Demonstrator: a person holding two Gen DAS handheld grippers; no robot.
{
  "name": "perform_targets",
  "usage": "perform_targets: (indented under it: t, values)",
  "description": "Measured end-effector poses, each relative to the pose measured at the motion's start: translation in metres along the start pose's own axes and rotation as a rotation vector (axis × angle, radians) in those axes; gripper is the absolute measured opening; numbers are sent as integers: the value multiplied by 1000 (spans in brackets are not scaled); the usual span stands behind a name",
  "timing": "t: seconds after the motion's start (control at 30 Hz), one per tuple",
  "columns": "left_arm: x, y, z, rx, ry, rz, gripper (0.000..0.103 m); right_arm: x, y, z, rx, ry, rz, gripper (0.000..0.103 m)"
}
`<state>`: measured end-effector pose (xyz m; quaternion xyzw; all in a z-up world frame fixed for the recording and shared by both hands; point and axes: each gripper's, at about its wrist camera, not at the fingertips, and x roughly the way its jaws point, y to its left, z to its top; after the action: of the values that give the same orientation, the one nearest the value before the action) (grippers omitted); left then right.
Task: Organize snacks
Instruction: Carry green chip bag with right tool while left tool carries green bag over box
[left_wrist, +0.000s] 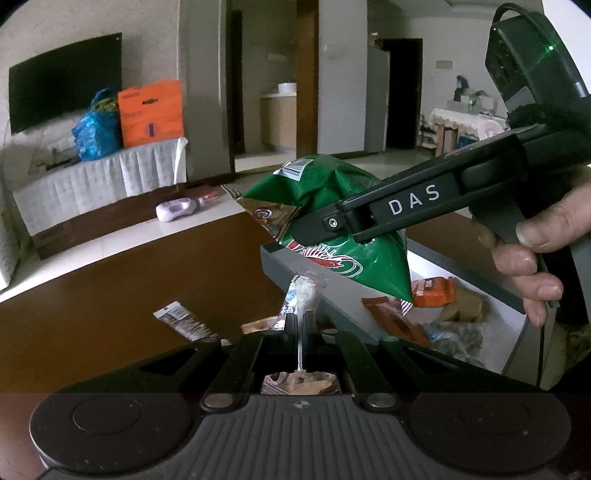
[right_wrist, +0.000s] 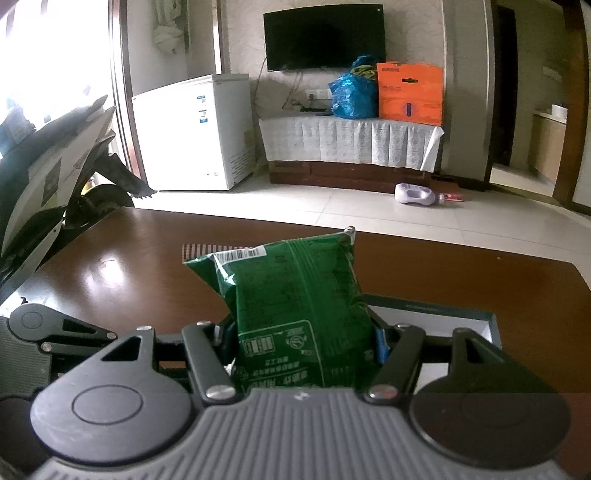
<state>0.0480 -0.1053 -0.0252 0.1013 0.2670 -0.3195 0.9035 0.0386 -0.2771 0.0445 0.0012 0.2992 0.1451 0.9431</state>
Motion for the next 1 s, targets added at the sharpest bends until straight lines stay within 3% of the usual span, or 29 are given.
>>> perform_targets:
  t: [0.43,1.0]
  values:
    - [11,-19,8,15,-8,-29,3,-28,-26,-13,22,-3,-49,65]
    - [24,-23,23,-63,-48,-43,4,-53,-58,-29,40,1,-116,65]
